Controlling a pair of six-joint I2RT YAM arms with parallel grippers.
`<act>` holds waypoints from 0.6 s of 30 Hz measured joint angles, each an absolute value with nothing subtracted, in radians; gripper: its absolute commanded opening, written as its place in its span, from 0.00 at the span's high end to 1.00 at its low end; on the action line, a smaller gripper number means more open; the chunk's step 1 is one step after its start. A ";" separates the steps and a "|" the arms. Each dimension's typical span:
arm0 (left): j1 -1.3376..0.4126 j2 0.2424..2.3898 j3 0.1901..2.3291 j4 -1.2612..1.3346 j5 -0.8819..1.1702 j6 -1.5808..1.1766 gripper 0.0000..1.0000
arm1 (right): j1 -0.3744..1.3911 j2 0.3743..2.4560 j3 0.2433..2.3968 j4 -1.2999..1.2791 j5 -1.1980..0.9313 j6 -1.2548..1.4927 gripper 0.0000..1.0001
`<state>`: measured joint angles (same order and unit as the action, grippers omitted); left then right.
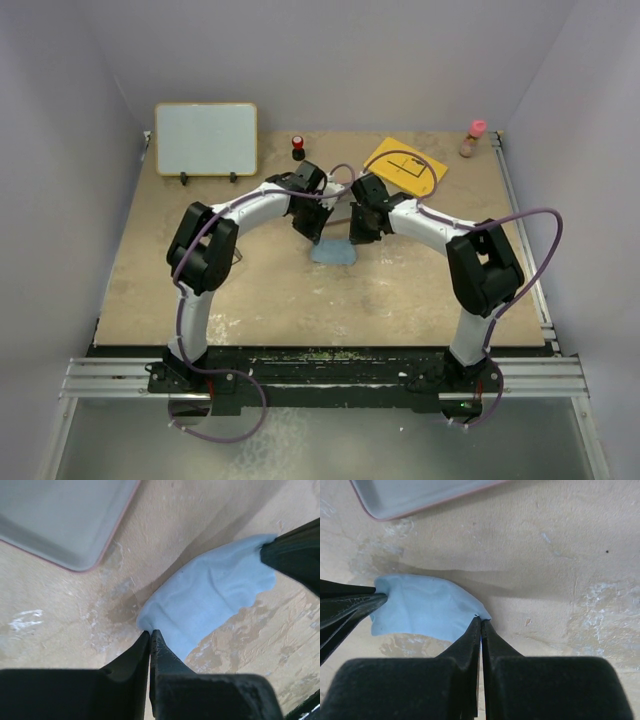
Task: Organize the sunglasses
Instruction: Pick up the glasses cleaning cloth from the center of the board.
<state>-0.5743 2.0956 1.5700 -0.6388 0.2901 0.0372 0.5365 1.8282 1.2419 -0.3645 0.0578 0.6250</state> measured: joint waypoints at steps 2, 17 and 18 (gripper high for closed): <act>-0.574 2.096 1.602 -0.650 0.287 0.037 0.96 | 0.535 1.828 1.256 -0.366 0.062 0.625 1.00; -0.572 2.160 1.744 -0.653 0.273 0.016 0.96 | 0.490 1.913 1.392 -0.439 0.126 0.633 1.00; -0.572 2.166 1.745 -0.653 0.272 0.012 0.96 | 0.483 1.918 1.401 -0.442 0.131 0.635 1.00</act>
<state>-0.5716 2.1658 1.7447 -0.6529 0.2722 0.0116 0.4828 1.9182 1.4006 -0.4419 0.1307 0.6346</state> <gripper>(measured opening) 0.046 0.004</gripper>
